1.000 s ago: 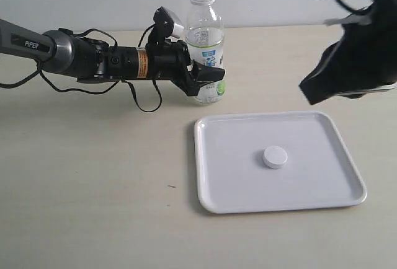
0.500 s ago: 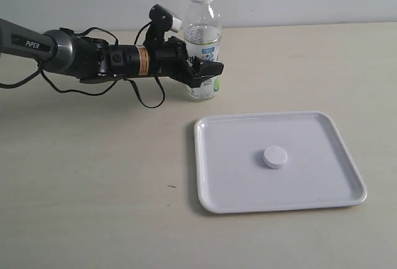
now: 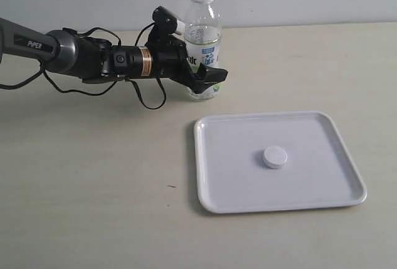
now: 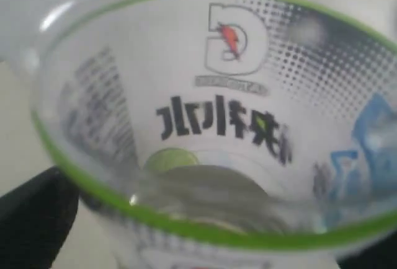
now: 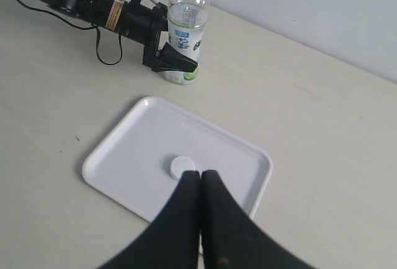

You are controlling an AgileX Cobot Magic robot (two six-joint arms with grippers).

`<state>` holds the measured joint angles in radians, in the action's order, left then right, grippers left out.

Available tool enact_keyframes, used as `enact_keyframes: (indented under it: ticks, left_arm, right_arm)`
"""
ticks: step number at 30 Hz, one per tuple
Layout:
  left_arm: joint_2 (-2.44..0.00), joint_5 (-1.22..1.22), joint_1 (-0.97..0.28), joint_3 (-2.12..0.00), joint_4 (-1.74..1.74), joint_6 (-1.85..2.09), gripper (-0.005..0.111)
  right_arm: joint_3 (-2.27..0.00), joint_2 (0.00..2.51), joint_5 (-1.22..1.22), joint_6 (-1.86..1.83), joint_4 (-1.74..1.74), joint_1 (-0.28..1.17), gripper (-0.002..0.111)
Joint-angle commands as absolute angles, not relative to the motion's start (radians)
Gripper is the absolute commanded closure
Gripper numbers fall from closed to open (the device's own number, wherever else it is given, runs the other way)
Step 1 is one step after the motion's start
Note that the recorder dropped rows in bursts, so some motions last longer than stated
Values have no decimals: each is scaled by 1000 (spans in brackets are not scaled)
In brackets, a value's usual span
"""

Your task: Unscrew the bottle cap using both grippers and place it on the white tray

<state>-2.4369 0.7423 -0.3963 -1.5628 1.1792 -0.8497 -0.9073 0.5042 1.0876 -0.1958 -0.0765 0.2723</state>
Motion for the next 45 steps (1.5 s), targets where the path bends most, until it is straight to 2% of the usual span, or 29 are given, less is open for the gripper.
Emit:
enact_keyframes:
  ticks: [1, 22, 24, 45]
  left_arm:
    - [-2426, 740, -389, -1562, 1192, -841, 7]
    - [-2426, 749, -389, -1562, 1333, -741, 6]
    - [-2426, 759, -389, -1562, 1333, -746, 1]
    - [-2337, 804, -371, -1562, 1320, -860, 1]
  right_arm:
    - [-914, 501, 1087, -193, -66, 274, 108]
    - [-914, 501, 1082, -199, -60, 274, 108]
    - [-914, 501, 1082, -199, -60, 274, 108]
    - [-914, 501, 1084, -198, -46, 274, 108]
